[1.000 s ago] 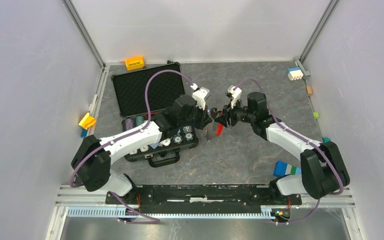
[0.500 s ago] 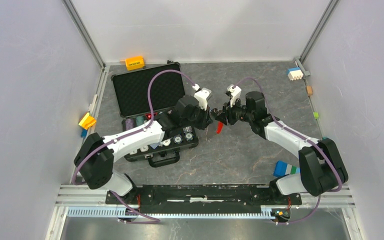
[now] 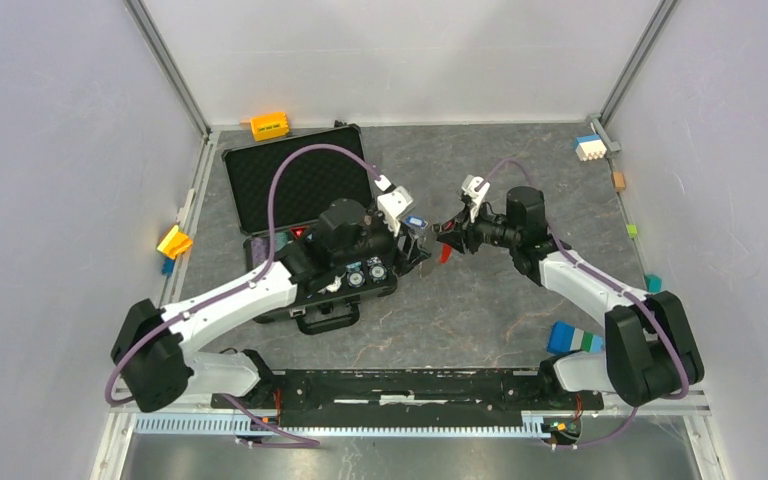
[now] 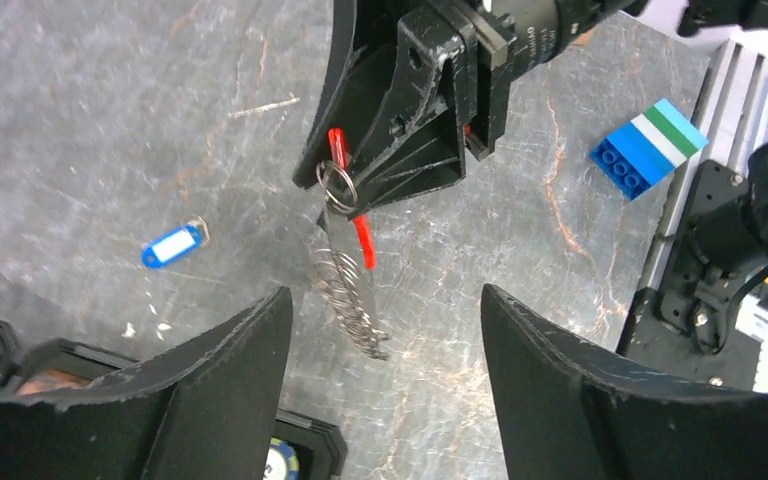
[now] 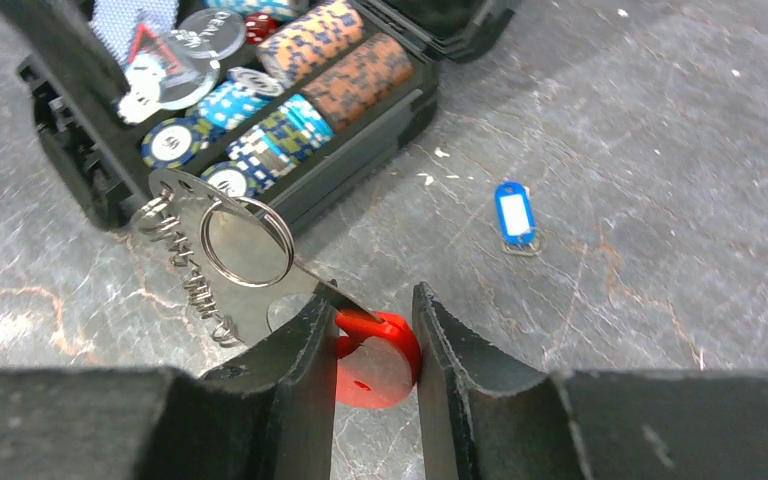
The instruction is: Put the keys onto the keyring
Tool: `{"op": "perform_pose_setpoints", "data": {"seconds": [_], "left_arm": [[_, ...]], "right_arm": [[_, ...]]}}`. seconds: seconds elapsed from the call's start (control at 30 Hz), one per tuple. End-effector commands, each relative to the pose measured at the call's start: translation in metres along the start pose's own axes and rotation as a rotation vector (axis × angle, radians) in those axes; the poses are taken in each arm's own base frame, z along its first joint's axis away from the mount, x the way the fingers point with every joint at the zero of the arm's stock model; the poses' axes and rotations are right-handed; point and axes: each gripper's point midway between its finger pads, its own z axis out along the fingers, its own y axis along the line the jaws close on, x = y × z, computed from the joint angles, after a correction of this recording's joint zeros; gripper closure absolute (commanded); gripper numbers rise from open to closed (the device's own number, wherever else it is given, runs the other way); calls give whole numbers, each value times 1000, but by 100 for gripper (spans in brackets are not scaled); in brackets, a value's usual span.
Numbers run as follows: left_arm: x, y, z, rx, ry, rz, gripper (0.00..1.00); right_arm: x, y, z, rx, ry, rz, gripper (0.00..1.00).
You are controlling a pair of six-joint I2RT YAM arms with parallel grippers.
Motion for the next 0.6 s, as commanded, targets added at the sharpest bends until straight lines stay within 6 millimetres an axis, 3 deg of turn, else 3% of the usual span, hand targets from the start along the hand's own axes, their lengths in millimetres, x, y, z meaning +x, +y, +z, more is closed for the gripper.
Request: {"op": "perform_pose_setpoints", "data": {"seconds": [0.0,0.13,0.27,0.57], "left_arm": [[-18,-9,-19,81,-61,307,23],[-3,-18,-32,203,-29,620,19],[15,-26,-36,316,13,789,20],[24,-41,-30,447,-34,921,31]], "right_arm": [[-18,25,-7,-152,-82,-143,100],[-18,43,-14,-235,-100,-168,100],[-18,60,-20,-305,-116,-154,100],[-13,82,-28,-413,-126,-152,100]]}}
